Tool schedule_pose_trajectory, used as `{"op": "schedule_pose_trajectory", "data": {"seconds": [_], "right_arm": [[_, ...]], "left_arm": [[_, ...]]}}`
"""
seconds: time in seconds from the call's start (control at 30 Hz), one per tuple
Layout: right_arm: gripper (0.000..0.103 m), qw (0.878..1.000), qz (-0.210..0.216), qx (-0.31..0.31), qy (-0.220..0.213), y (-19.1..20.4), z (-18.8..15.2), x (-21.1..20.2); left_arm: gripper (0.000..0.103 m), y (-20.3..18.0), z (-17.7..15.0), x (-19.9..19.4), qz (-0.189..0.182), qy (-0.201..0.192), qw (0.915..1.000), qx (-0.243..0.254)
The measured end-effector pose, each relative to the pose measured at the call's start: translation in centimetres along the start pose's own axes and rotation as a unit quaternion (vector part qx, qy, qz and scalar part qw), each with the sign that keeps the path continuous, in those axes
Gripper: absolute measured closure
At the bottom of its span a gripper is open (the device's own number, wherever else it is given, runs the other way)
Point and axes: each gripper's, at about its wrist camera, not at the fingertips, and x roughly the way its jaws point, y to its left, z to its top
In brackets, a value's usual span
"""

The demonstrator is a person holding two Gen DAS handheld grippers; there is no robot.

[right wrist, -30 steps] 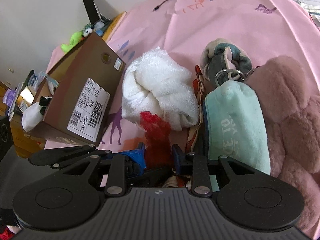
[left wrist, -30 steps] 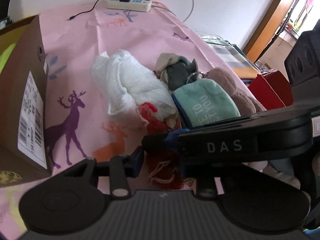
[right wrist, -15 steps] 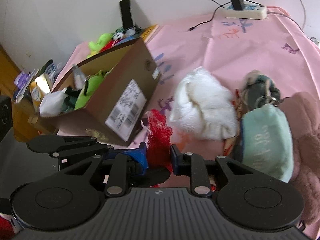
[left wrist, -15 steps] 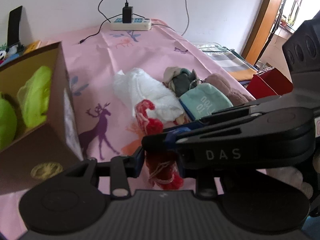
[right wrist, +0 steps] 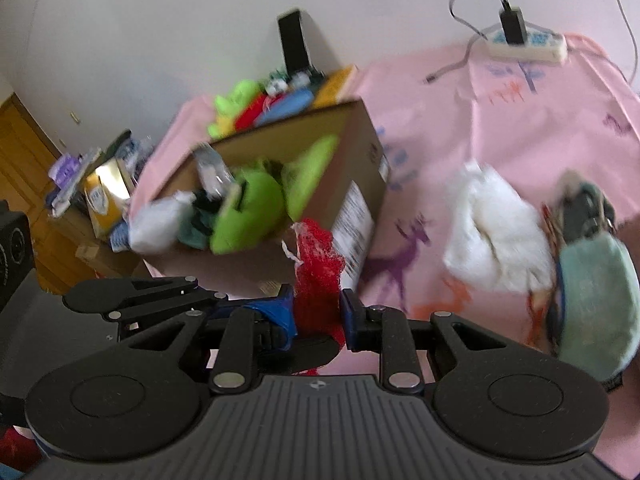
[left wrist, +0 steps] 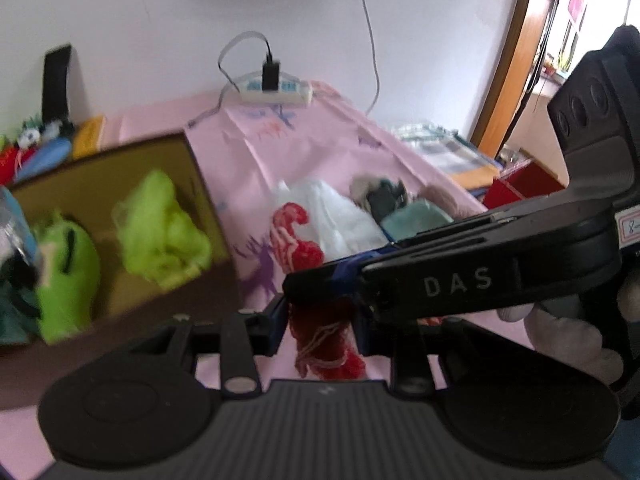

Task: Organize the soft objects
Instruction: 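Carry the red scarf into the cardboard box and release it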

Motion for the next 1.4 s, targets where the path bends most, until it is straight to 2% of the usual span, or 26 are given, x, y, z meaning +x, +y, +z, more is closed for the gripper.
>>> {"op": "schedule_pose_trajectory", "data": {"seconds": [0.23, 0.47, 0.7, 1.03, 1.4], "right_arm": [[0.097, 0.999, 0.008, 0.000, -0.048, 3.4, 2.8, 0.6], [0.097, 0.998, 0.012, -0.006, -0.068, 5.9, 5.3, 3.7], [0.097, 0.999, -0.015, 0.002, -0.038, 6.9, 6.1, 8.0], [0.095, 0.996, -0.078, 0.017, 0.027, 6.5, 6.1, 12.3], [0.093, 0.995, -0.093, 0.001, 0.043, 6.7, 5.9, 13.6]], "left_arm": [[0.076, 3.3, 1.9, -3.1, 0.012, -0.051, 0.9984, 0.019], [0.076, 7.8, 3.3, -3.4, 0.033, -0.063, 0.9971, 0.026], [0.076, 12.0, 3.1, -0.8, 0.034, -0.020, 0.9991, 0.013], [0.076, 14.5, 2.2, 3.1, 0.017, 0.051, 0.9985, -0.012], [0.072, 15.5, 1.7, 4.6, 0.018, 0.079, 0.9962, -0.033]]}}
